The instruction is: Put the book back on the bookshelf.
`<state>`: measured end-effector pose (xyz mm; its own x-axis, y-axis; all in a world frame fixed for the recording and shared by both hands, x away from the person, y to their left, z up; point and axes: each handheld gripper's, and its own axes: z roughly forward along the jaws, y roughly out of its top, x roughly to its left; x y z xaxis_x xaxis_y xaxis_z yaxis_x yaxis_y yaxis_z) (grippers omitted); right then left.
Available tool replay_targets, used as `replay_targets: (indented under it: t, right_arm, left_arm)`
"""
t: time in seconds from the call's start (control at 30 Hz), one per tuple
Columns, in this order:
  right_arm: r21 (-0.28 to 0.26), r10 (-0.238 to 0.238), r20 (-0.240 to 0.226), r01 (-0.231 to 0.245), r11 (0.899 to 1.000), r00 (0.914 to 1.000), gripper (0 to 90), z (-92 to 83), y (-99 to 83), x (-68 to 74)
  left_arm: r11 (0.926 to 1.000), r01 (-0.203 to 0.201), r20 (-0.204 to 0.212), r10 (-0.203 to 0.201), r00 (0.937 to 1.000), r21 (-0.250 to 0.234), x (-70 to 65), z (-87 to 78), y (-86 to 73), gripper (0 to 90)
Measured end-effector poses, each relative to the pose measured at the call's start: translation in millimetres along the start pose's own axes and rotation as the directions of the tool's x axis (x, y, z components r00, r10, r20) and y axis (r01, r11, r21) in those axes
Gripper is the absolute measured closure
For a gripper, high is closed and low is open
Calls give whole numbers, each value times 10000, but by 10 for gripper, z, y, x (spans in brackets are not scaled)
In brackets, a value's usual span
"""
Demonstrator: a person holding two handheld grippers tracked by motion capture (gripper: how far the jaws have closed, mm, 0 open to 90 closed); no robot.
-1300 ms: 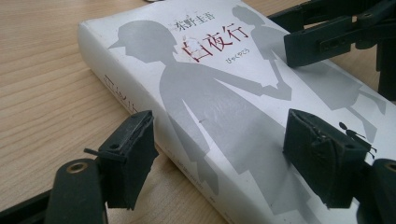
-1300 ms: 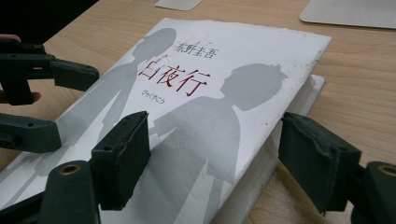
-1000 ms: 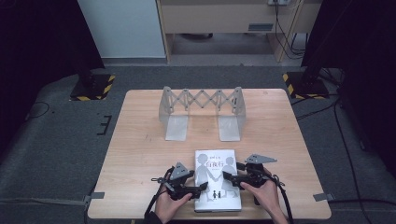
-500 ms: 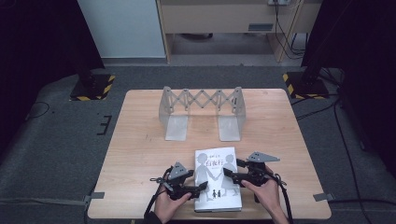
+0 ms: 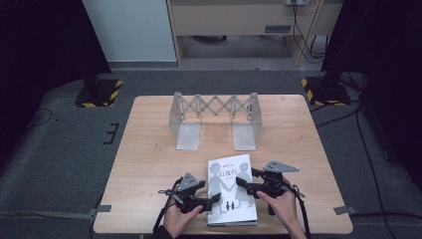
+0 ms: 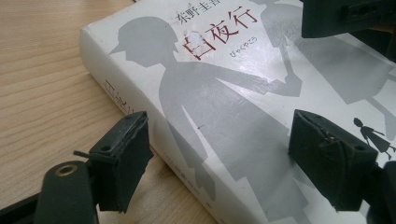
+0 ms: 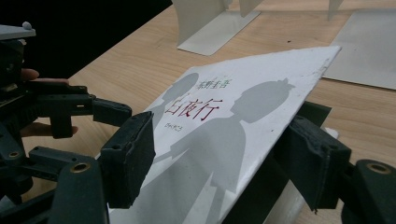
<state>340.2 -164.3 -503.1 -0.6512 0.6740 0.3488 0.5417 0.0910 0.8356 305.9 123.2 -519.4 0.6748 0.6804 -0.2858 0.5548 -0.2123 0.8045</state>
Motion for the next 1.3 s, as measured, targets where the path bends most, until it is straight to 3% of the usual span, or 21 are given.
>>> replay_targets:
  t: [0.13,0.6,0.77,1.1,1.3]
  right_arm:
    - [95,438,-378,-435,9990,9983,308,34,-17,36]
    - [304,886,-791,-865,9958,9929,316,136,-20,91]
    - [631,746,-744,-699,9956,9944,316,212,-50,141]
    - [389,854,-756,-826,9958,9935,333,204,-41,155]
    - [342,684,-873,-656,9973,9938,314,197,11,186]
  left_arm:
    - [10000,-3,-11,3,10000,-23,-1,-3,0,198]
    - [10000,-67,-22,67,10000,-62,1,-7,0,191]
    - [9999,-117,-57,117,9999,-64,-2,-5,-3,191]
    - [9999,-102,-51,102,9999,-88,4,-10,-2,182]
    - [9997,-205,-109,203,9997,-128,6,-26,3,177]
